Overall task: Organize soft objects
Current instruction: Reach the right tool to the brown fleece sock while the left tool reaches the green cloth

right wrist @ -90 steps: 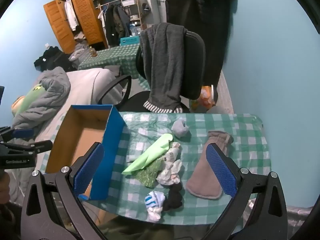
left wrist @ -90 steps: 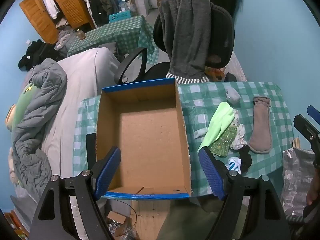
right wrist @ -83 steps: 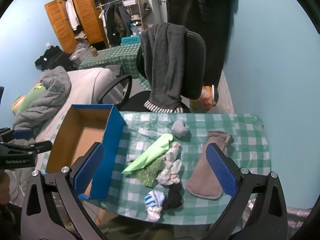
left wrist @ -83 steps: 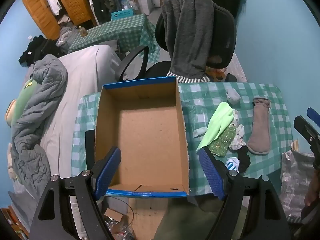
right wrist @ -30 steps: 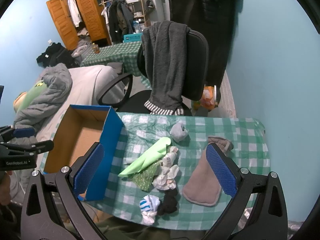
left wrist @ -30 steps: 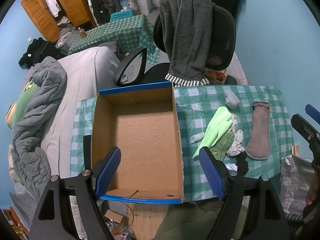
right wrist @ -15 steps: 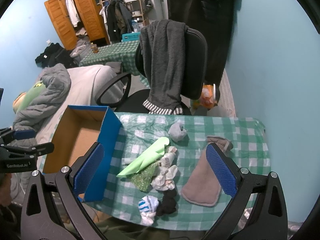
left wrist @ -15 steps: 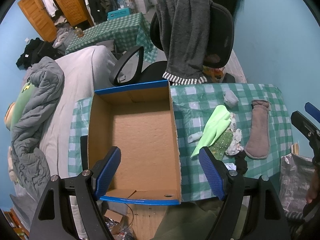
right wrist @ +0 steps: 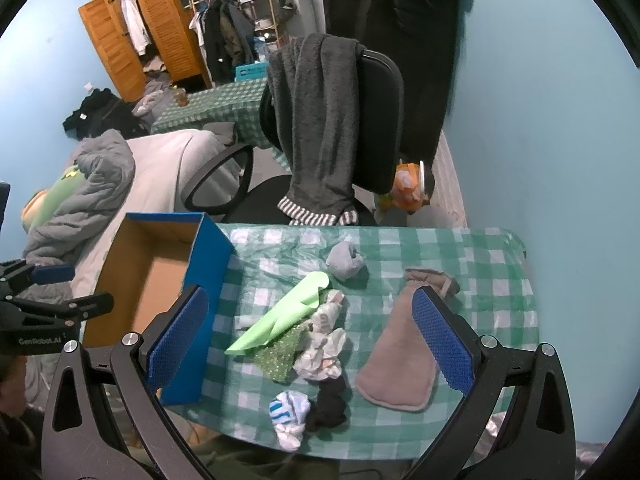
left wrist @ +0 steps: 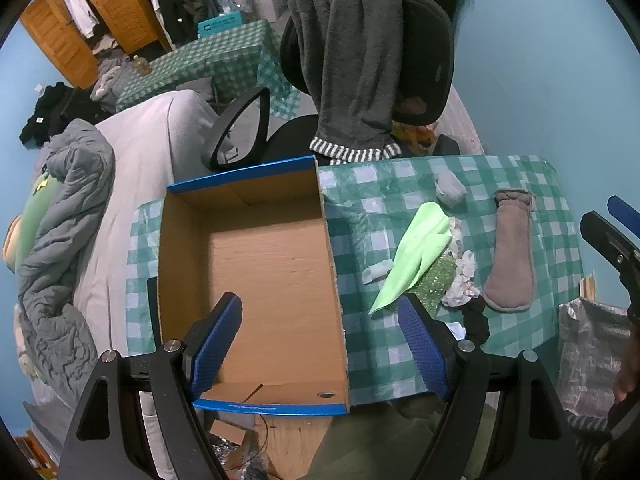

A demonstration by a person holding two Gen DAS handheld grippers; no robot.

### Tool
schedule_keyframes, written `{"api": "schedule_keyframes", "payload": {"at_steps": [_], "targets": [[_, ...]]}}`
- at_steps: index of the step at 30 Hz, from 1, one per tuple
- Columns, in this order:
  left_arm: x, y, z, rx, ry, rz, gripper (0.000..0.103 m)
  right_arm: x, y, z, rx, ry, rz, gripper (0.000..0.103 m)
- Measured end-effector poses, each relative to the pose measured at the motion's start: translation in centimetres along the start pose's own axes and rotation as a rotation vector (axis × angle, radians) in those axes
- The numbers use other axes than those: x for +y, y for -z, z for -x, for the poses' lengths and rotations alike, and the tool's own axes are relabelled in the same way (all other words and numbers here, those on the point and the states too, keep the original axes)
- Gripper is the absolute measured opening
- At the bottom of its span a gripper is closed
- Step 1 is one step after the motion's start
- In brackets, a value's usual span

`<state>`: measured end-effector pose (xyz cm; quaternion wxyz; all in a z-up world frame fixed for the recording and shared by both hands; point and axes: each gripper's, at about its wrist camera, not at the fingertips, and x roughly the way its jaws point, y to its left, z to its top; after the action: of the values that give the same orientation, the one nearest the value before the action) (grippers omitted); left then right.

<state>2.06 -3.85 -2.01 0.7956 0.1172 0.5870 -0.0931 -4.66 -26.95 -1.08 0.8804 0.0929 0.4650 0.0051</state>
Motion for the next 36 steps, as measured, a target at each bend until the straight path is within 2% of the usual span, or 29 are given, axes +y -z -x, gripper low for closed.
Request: {"api": "schedule_keyframes", "payload": {"at_steps": [5,14,24,36], "targets": [[-0.6,-0.4,-0.9,0.016,0.008,-0.018,0.082,-0.8,-0.5,-0.5,0.014,0.009,-0.01,0.101],[-2.1,-1.2,-3.4,0.052,0.023,-0.057,0.082,-3.4,0.6,-2.2,0.057,0.05,-0.042,0.101],[-4.1,-1.8,-6.7,0.097,0.032,-0.116,0.082,-7.3,2.6,-5.4,0.146,0.106,-0.087,0.101],[-7.0,-2.4,-10.1,0.132,0.032,-0.187,0.082,-9.8,3.7,-9.1,0.236,0.126,-0.117,0.101]]}}
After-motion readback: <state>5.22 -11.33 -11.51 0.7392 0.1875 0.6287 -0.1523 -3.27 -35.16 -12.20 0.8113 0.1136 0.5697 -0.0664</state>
